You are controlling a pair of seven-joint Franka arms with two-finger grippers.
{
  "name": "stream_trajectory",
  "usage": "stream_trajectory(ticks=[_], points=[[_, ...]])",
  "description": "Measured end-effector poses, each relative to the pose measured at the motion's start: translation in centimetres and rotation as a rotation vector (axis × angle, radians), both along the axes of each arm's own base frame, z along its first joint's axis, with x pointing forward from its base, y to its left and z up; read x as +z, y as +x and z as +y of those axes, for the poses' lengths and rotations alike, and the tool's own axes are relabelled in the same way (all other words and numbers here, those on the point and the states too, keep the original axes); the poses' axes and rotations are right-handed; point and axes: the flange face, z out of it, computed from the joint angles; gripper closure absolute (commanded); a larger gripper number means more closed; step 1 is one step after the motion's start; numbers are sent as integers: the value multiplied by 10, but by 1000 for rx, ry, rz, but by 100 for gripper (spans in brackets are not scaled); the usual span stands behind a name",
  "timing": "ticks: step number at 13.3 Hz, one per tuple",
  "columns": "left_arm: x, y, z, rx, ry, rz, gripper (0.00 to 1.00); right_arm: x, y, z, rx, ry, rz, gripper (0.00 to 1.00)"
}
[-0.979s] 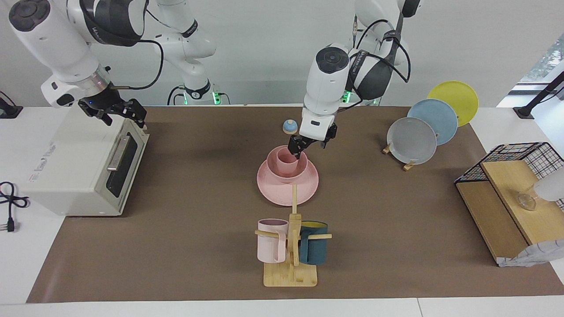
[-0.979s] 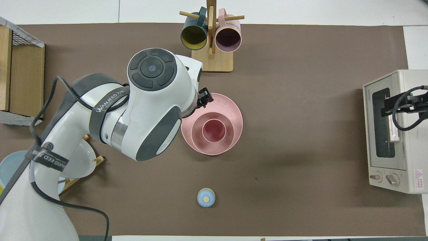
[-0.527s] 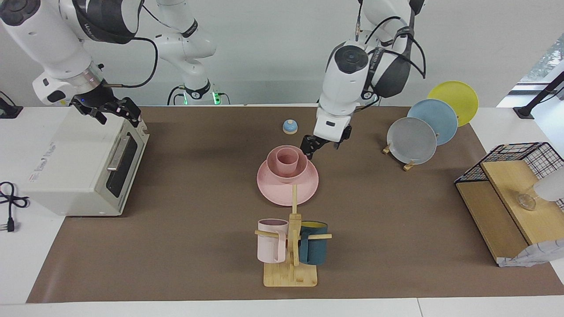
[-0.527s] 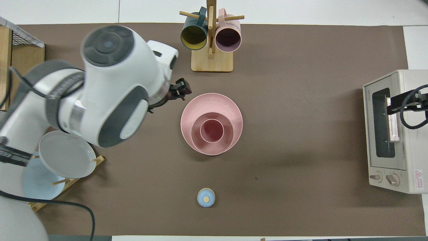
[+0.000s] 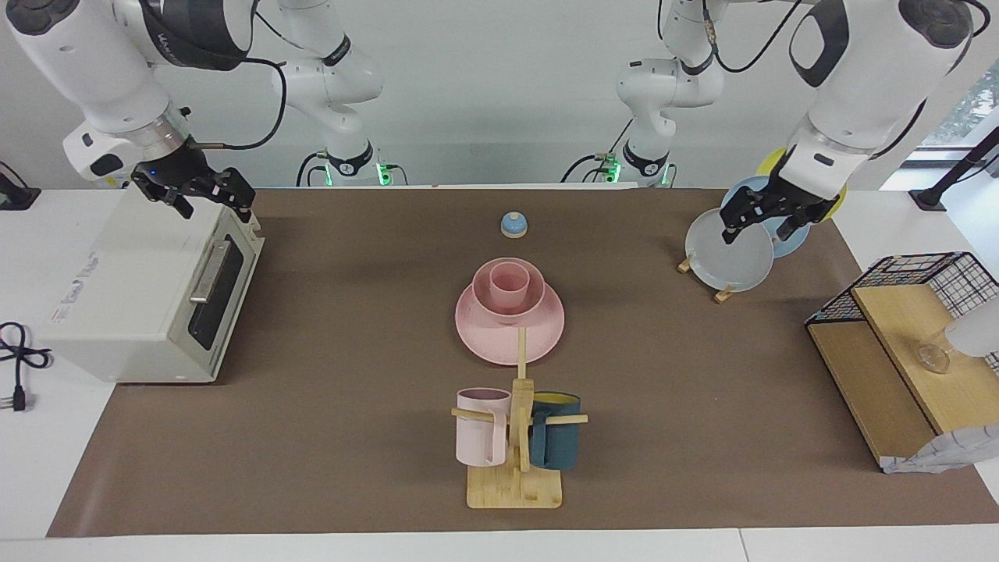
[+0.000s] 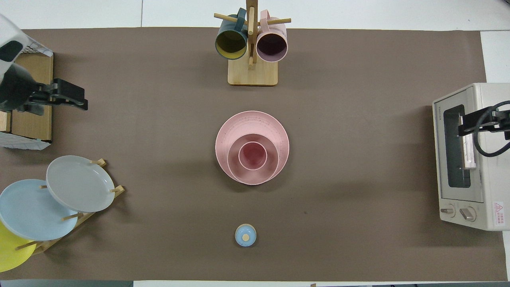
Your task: Organize tableware
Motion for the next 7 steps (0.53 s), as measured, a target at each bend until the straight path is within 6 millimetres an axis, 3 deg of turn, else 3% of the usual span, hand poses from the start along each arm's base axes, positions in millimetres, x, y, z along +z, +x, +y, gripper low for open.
stream_trajectory(ticks=[7], points=[[-10,-29,0,-21,9,62,0,1,0,1,2,0,-2,0]])
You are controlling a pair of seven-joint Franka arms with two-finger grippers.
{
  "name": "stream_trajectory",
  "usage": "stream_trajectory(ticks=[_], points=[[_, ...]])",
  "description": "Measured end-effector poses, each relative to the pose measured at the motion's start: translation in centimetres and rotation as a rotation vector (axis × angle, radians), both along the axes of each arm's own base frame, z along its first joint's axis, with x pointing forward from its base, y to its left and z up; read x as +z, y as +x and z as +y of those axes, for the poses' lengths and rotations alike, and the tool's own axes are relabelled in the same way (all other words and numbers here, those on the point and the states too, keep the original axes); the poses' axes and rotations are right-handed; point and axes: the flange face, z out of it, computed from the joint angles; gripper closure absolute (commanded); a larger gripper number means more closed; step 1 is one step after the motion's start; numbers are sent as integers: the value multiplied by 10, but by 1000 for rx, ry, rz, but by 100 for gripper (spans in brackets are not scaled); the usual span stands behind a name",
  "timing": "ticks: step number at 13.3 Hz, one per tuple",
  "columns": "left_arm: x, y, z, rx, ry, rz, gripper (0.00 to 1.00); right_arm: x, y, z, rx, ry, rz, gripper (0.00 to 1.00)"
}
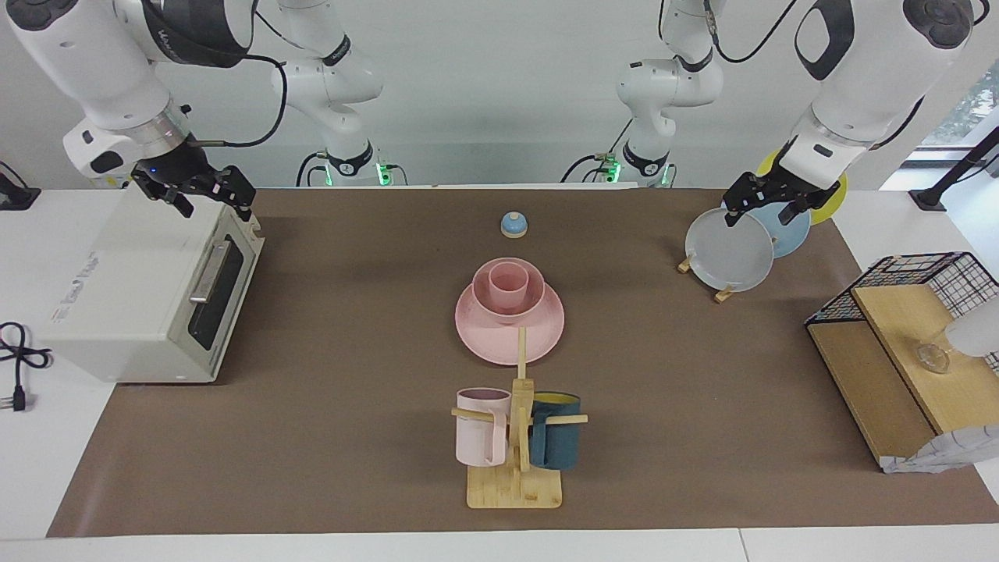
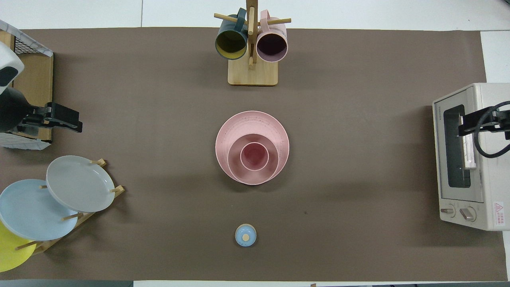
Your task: Organize tableware
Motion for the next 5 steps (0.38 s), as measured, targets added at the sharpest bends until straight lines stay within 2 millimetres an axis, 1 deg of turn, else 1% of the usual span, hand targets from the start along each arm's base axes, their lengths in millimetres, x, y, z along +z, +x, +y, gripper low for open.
stream_trajectory(ticks=[1,3,4,5], points=[[3,-4,0,-1,1,6,0,0,0,1,2,0,0,0],[11,-10,1,-2,1,9,0,1,1,10,18,0,-2,0],[16,-12,1,-2,1,3,0,2,2,16,29,0,-4,0],[18,-12,1,-2,1,0,0,3,2,17,32,-1,-7,0]])
